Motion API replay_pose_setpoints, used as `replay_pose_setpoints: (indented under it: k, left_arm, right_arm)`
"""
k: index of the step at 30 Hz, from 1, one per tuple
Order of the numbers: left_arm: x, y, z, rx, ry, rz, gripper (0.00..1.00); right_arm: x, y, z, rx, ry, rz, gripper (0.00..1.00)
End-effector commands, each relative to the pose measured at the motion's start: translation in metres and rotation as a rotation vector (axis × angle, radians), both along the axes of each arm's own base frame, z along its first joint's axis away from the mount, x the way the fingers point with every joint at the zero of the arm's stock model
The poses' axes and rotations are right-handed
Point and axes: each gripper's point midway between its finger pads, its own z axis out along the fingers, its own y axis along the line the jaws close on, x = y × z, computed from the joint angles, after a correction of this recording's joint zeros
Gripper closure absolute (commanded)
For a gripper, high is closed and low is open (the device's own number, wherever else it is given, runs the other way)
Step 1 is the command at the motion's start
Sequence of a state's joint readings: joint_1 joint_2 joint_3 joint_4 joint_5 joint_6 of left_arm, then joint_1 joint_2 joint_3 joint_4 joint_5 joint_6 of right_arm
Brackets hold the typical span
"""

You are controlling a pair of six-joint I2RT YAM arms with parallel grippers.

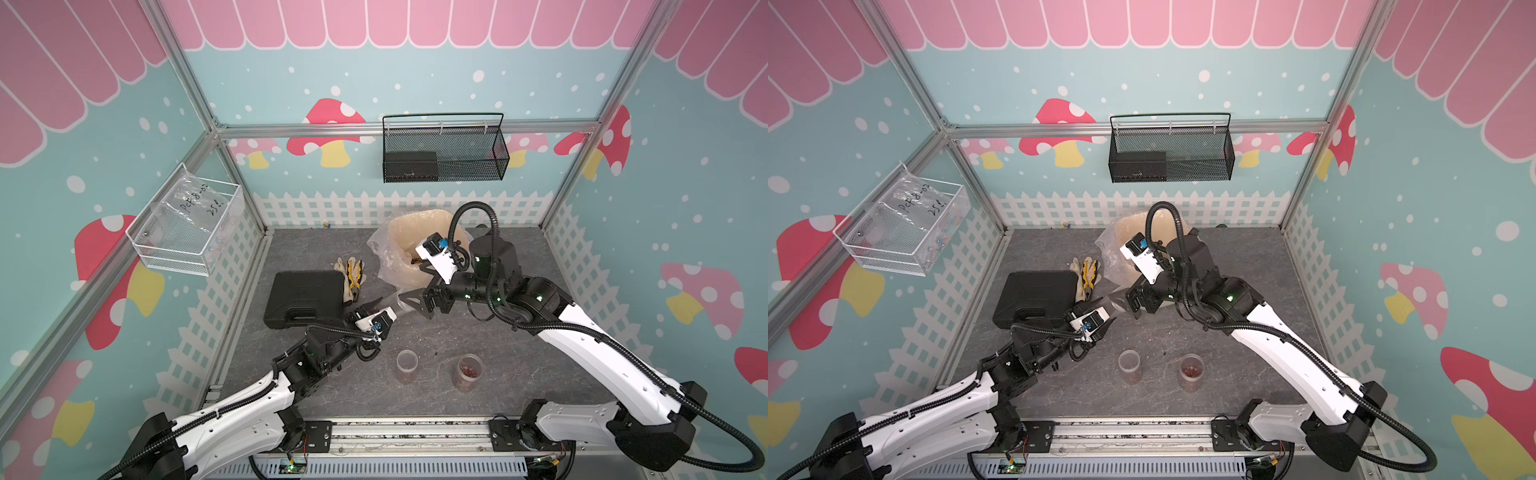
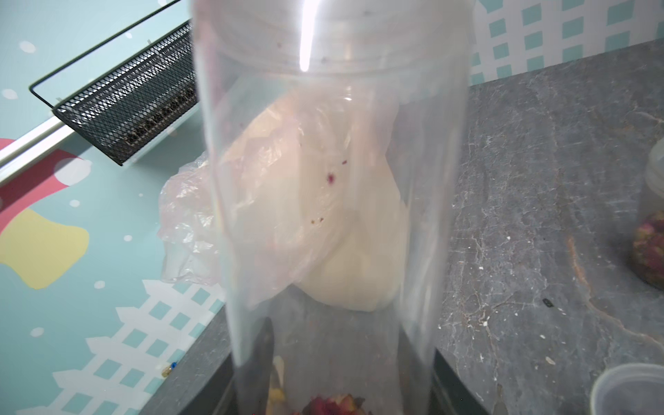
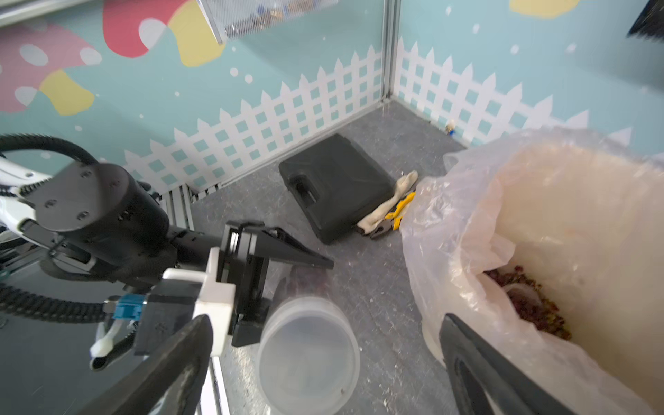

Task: Empty the moldy dried flower tea in the jars
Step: Pick up the jar from the center of the board, then unscrew the lid from the jar.

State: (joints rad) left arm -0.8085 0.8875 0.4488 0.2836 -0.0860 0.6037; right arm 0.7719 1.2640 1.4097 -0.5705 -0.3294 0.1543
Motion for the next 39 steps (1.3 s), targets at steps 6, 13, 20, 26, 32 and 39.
replay_pose_setpoints:
  k: [6, 13, 20, 26, 32, 39]
  left_arm:
    - [-0.001, 0.006, 0.001, 0.043, -0.078, 0.026, 0.63]
    - [-0.001, 0.004, 0.000, 0.046, -0.068, 0.019, 0.63]
    - [-0.002, 0.005, 0.001, 0.042, -0.067, 0.016, 0.64]
    - [-0.004, 0.001, -0.001, 0.038, -0.047, -0.006, 0.65]
    - [-0.017, -0.016, -0.003, 0.015, 0.035, -0.121, 0.71]
    - [-0.038, -0.038, -0.004, -0.045, 0.165, -0.319, 0.75]
  right_arm:
    - [-0.006, -0.001, -0.031, -0.075, 0.130, 0.009, 0.11]
    - [-0.007, 0.005, -0.035, -0.073, 0.144, 0.035, 0.27]
    - [-0.007, 0.004, -0.045, -0.106, 0.145, 0.048, 0.37]
    - [-0.013, 0.010, -0.054, -0.119, 0.157, 0.114, 0.45]
    - [-0.011, 0.007, -0.058, -0.213, -0.031, 0.228, 0.65]
    - [-0.011, -0.004, -0.053, -0.362, -0.447, 0.424, 0.81]
